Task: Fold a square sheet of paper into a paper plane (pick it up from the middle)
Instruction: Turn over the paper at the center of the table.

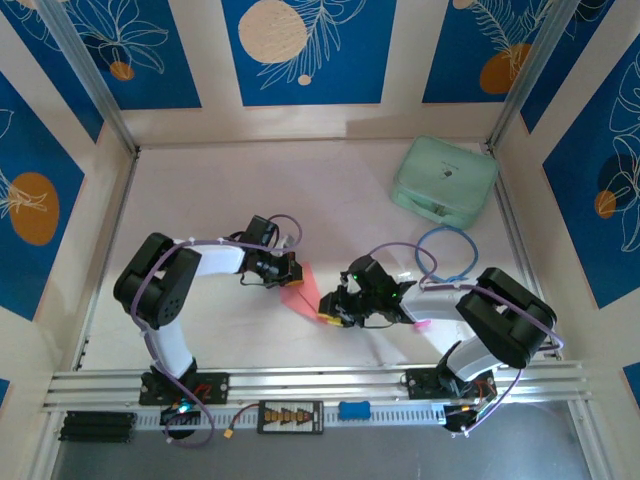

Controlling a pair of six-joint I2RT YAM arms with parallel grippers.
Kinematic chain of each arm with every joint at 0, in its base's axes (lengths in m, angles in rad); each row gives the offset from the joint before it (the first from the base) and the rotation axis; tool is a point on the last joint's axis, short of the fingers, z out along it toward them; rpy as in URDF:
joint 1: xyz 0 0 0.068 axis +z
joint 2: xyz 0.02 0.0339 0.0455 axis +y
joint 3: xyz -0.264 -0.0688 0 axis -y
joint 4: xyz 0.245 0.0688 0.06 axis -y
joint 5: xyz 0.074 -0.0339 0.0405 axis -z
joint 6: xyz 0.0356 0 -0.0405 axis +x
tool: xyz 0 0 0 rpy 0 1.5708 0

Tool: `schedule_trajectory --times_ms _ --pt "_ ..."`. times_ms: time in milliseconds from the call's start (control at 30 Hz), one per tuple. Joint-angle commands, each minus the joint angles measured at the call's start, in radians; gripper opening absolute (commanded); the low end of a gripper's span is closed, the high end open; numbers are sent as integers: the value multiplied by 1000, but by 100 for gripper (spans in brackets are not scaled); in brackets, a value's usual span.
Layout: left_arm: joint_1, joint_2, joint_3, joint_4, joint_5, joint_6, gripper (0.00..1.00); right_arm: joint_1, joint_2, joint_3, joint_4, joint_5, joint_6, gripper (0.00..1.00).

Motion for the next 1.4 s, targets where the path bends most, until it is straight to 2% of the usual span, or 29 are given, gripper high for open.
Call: schedule_trajectory --times_ms 0,333,467,567,733,800,900,1100,1200,1367 --pt "18 13 -15 -69 -59 24 0 -6 17 13 37 -29 -18 31" --pt "18 -11 -4 -73 -45 10 0 -10 31 -5 70 -35 -35 17" --pt "18 -43 11 -86 -45 5 5 -11 22 -20 84 -36 -40 12" --pt "18 -81 29 -115 -60 6 13 -12 5 -23 80 -32 -53 12" --pt "19 -179 52 -180 -116 6 39 -15 -62 -19 20 -20 -114 10" --pt "18 -227 61 -215 -153 10 46 -17 -105 -4 -43 -2 -153 9" --pt "17 -298 79 -272 -211 22 51 -21 -177 38 -192 39 -232 9" --pt "22 -417 99 -338 -323 35 56 -20 -299 186 -510 163 -440 9" --pt "25 -460 102 -352 -364 35 56 -12 -318 286 -685 262 -546 9" --pt "35 -528 93 -371 -444 31 59 38 -307 453 -932 532 -655 9"
